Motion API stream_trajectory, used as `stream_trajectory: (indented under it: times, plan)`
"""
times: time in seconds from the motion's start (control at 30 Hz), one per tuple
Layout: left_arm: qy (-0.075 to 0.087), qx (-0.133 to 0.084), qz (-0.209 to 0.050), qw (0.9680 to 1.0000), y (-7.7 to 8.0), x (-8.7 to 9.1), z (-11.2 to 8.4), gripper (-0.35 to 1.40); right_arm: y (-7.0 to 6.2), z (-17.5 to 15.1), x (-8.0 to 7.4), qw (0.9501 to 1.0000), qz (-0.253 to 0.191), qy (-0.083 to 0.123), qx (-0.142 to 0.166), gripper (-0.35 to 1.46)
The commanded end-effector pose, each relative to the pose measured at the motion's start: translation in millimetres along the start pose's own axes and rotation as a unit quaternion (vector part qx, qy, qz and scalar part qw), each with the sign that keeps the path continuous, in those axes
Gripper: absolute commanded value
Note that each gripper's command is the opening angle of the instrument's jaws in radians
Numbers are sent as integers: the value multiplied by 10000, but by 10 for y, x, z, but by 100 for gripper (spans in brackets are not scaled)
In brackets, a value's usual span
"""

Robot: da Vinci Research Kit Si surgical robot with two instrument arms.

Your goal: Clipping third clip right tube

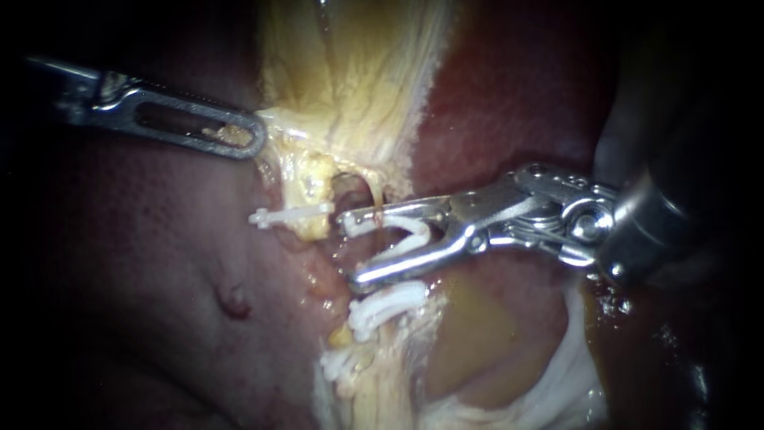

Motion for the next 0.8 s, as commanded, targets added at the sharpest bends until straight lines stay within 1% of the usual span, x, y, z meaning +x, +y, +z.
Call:
stream_trajectory:
  times: [0.03,0.13,0.4,0.63,0.8]
  plan:
    - [0,0,0,10000,0,0,0,-35,-1,0,1,10000,20,25,67,47]
    - [0,0,0,10000,0,0,0,-35,1,-1,1,9999,101,75,115,46]
    - [-1,-1,-1,10000,0,0,0,-35,9,-7,-1,9996,244,91,96,39]
    - [-1,-1,-1,10000,0,0,1,-35,12,-14,-4,9992,388,128,37,27]
    - [-1,-2,-2,10000,0,0,1,-35,13,-18,-5,9990,417,136,25,13]
